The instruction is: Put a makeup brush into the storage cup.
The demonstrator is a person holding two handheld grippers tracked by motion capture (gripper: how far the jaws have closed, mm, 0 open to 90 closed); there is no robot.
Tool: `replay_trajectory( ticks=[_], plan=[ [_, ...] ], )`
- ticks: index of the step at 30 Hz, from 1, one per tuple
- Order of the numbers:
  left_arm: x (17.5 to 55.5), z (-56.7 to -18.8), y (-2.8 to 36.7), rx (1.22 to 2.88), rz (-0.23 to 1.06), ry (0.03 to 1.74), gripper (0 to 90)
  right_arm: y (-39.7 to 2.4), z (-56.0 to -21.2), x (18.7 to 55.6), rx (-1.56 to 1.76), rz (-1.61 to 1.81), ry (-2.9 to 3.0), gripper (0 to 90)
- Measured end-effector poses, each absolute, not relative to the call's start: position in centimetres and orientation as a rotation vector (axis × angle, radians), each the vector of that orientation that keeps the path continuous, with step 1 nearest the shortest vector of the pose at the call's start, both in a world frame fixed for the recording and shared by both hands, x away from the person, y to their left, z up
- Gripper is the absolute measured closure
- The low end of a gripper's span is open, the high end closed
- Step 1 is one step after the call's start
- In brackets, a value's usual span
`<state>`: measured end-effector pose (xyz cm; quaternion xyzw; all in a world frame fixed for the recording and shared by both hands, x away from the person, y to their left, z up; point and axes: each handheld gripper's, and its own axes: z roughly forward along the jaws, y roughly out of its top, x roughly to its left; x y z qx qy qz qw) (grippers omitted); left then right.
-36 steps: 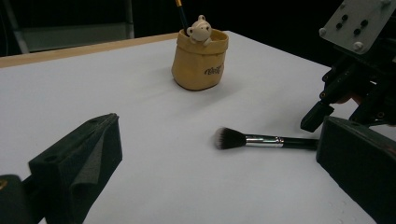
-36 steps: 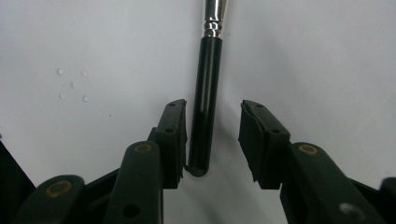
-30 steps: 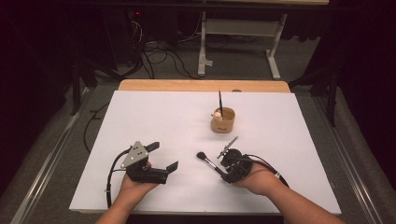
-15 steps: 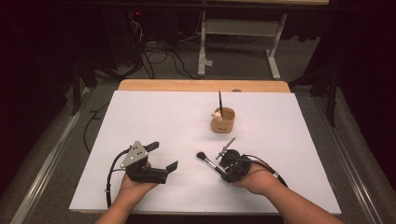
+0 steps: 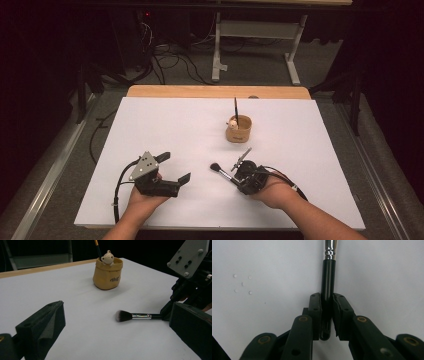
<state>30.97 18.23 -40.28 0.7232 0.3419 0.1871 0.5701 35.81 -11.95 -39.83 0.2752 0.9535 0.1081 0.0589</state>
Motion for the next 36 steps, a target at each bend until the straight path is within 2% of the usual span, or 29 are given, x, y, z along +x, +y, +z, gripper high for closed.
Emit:
replay_trajectory(
  ticks=[36],
  plan=[
    [31.07,-40.46,18.15,1.707,0.441,0.808,1.5,-11.52,-38.98,36.18,0.79,0.31,2.892,81.5]
  ],
)
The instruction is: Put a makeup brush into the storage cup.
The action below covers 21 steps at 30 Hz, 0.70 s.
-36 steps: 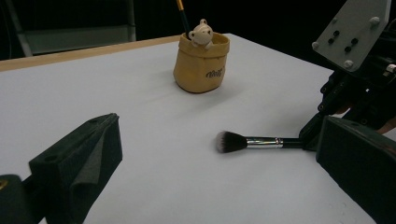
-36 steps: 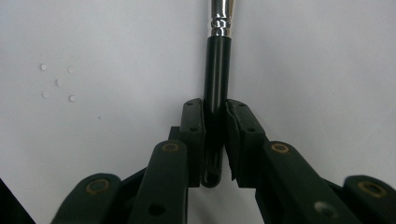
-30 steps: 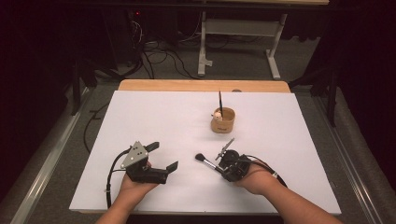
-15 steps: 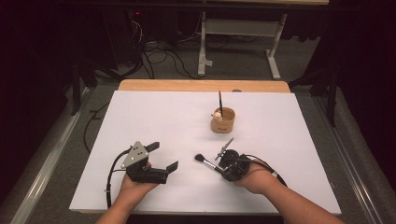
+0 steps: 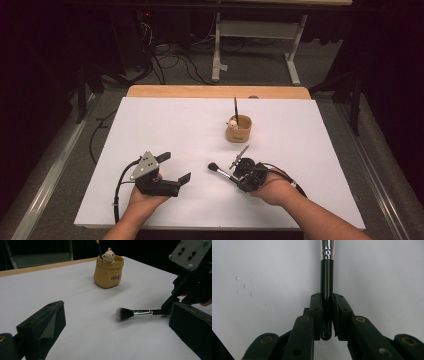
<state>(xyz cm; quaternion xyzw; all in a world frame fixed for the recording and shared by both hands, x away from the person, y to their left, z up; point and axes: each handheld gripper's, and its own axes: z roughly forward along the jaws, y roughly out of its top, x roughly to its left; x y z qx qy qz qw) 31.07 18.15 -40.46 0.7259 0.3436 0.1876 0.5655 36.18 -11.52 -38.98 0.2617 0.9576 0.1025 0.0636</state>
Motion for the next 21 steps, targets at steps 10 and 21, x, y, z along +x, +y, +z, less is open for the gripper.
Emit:
replay_trajectory(
  ticks=[10,21],
  plan=[
    [31.0,-40.4,18.2,1.704,0.44,0.807,1.5,-12.3,-38.1,36.6,0.794,0.302,2.863,81.6],
    [31.1,-40.4,18.2,1.707,0.443,0.804,1.5,-13.4,-37.8,36.9,0.823,0.306,2.841,81.5]
  ],
)
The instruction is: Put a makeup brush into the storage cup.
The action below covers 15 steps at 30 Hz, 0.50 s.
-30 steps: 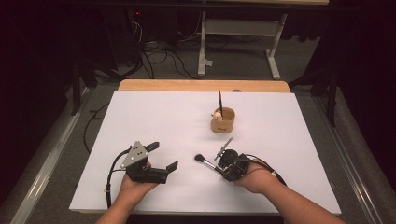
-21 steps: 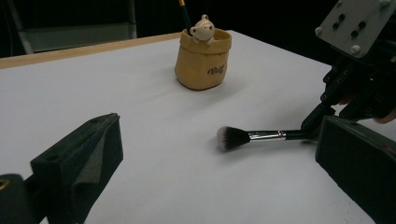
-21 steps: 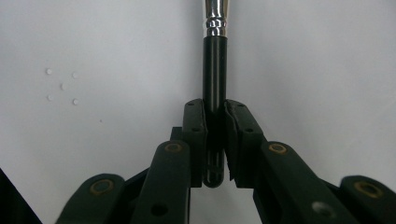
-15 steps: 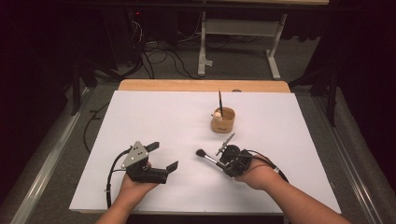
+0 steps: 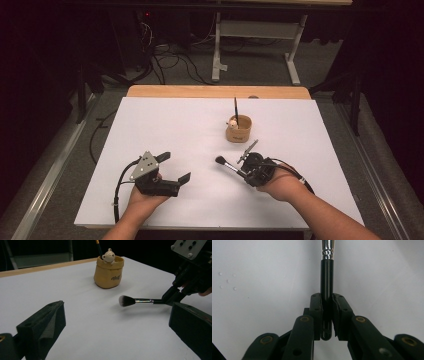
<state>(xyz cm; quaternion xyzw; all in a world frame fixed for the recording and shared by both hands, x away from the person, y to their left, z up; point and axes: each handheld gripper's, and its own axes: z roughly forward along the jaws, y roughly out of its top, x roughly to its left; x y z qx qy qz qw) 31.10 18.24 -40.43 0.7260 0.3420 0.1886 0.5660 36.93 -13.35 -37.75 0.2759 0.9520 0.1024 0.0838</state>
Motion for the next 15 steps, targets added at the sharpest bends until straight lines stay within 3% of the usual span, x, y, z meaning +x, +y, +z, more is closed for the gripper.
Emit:
replay_trajectory(
  ticks=[15],
  plan=[
    [31.1,-40.4,18.2,1.705,0.444,0.803,1.5,-15.4,-37.7,37.6,0.875,0.292,2.802,81.5]
  ],
)
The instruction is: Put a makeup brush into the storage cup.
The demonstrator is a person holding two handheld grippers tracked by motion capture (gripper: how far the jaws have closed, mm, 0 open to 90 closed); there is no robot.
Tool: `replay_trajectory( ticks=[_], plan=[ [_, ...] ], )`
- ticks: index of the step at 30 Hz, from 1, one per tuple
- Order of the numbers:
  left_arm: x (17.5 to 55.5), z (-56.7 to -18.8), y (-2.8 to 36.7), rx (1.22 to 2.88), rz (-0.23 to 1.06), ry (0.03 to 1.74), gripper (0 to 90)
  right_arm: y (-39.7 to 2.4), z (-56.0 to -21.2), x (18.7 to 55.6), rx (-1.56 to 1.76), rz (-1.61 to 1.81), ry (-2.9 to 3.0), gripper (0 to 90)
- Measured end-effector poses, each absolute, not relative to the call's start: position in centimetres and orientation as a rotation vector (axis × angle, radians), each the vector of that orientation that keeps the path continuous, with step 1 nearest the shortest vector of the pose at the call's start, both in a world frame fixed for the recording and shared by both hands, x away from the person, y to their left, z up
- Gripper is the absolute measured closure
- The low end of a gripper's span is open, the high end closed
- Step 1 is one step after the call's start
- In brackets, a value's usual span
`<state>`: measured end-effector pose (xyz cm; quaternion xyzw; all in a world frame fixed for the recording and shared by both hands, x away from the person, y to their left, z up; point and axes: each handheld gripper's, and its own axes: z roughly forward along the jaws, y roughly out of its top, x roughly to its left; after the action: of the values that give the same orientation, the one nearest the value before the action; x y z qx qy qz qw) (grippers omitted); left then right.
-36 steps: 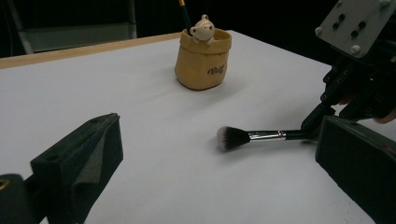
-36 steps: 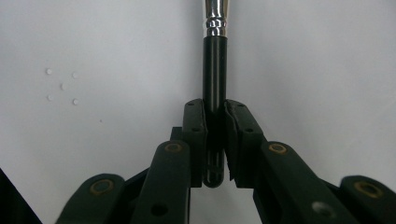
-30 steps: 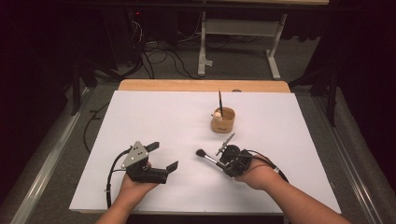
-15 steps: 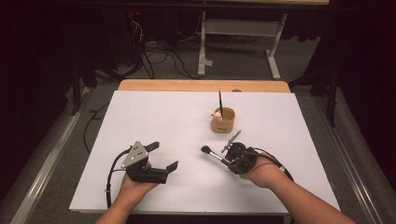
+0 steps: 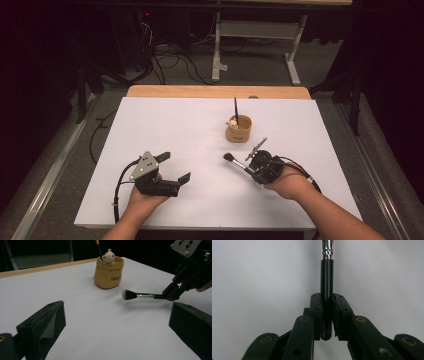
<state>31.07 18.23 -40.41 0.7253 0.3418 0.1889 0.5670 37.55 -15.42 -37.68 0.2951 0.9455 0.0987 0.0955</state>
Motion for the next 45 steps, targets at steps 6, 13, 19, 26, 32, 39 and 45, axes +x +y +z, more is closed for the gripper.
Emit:
replay_trajectory(
  ticks=[6,13,19,26,32,39,45],
  plan=[
    [31.1,-40.4,18.2,1.707,0.443,0.801,1.5,-16.3,-37.6,37.7,0.914,0.291,2.782,81.5],
    [31.1,-40.4,18.2,1.706,0.442,0.801,1.5,-17.1,-37.8,38.0,0.936,0.277,2.767,81.5],
    [31.1,-40.4,18.2,1.706,0.441,0.801,1.5,-17.7,-38.0,38.2,0.966,0.272,2.751,81.5],
    [31.1,-40.4,18.2,1.706,0.442,0.801,1.5,-18.0,-38.1,38.3,0.97,0.272,2.742,81.5],
    [31.1,-40.4,18.2,1.705,0.441,0.801,1.5,-18.1,-37.9,38.3,0.981,0.345,2.708,81.5],
    [31.1,-40.4,18.1,1.707,0.44,0.803,1.5,-18.0,-38.1,38.0,1.011,0.454,2.677,81.5],
    [31.1,-40.5,18.0,1.71,0.436,0.804,1.5,-18.3,-38.1,37.9,1.059,0.551,2.649,81.5]
  ],
)
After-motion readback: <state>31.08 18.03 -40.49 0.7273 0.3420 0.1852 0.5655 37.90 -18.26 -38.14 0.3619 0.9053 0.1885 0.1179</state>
